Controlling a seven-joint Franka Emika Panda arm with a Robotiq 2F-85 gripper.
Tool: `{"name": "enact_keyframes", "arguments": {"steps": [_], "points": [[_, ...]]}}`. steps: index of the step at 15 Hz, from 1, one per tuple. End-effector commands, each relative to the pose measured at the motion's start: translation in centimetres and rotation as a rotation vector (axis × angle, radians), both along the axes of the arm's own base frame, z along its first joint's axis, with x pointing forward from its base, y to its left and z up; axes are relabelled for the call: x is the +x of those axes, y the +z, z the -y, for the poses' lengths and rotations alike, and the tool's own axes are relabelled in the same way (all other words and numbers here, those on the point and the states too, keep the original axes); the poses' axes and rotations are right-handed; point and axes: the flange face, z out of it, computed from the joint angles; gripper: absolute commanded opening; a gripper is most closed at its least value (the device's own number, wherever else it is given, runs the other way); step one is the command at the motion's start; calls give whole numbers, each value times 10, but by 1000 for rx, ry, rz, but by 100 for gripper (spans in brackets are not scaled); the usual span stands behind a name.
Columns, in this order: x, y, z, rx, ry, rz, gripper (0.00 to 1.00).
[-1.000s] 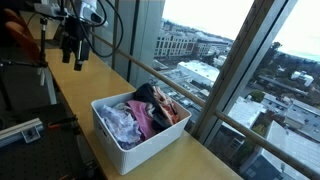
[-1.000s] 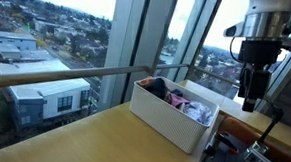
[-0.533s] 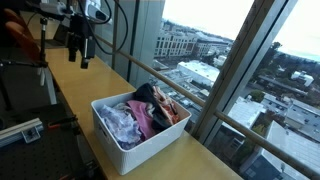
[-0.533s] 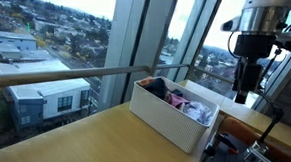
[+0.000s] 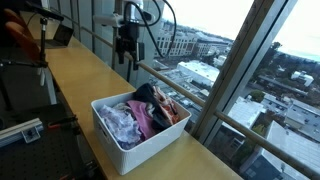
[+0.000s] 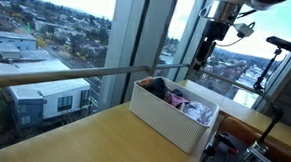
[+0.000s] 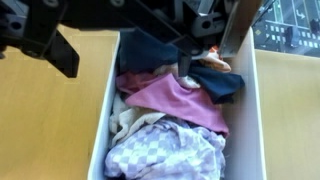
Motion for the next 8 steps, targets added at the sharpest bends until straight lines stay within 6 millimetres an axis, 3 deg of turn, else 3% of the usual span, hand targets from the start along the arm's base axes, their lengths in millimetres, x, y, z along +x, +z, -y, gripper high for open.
{"name": "enact_keyframes", "arguments": {"steps": [1,5,8], "points": [[54,-41,11,28,20,49,100],[99,-93,11,35,48,123,100],[134,-121,33,24,42,163,100]]}}
